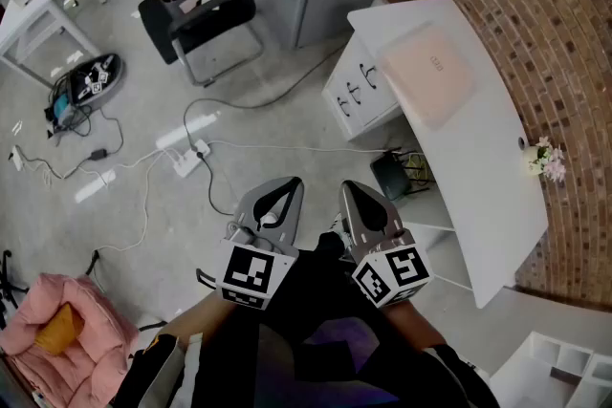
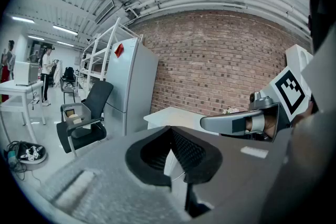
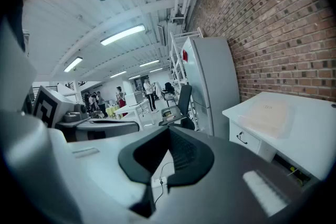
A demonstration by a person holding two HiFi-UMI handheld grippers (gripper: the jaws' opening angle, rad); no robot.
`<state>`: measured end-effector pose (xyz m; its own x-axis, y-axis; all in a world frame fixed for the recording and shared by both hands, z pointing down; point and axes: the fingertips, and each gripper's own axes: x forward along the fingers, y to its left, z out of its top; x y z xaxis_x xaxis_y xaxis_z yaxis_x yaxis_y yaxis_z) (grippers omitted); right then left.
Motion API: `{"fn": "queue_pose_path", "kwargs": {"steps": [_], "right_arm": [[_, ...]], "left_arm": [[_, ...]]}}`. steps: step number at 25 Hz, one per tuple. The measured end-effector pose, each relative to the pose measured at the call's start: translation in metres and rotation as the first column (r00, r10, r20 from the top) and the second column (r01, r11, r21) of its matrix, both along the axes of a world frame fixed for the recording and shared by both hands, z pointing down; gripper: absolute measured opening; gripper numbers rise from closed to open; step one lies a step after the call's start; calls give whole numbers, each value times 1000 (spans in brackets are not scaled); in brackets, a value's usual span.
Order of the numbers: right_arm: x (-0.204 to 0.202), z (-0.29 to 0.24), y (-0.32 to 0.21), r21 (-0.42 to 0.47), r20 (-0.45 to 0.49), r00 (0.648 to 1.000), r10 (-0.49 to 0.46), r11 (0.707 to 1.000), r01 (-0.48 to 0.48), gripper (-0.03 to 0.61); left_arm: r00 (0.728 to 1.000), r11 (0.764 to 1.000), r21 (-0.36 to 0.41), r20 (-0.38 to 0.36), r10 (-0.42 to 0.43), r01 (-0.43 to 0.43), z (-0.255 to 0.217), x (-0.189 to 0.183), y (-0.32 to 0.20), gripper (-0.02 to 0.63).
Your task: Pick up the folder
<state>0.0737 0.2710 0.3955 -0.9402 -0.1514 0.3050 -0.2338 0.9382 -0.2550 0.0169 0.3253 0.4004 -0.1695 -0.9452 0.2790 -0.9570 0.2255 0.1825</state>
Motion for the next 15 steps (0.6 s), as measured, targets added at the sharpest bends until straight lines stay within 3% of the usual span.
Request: {"fn": "queue_pose_path", "kwargs": {"steps": [15], "right_arm": [[-6, -13, -6, 2, 31, 998, 47, 999, -47, 2]], "left_arm": [[1000, 999, 36, -2, 1, -1, -8, -10, 3, 0]]}}
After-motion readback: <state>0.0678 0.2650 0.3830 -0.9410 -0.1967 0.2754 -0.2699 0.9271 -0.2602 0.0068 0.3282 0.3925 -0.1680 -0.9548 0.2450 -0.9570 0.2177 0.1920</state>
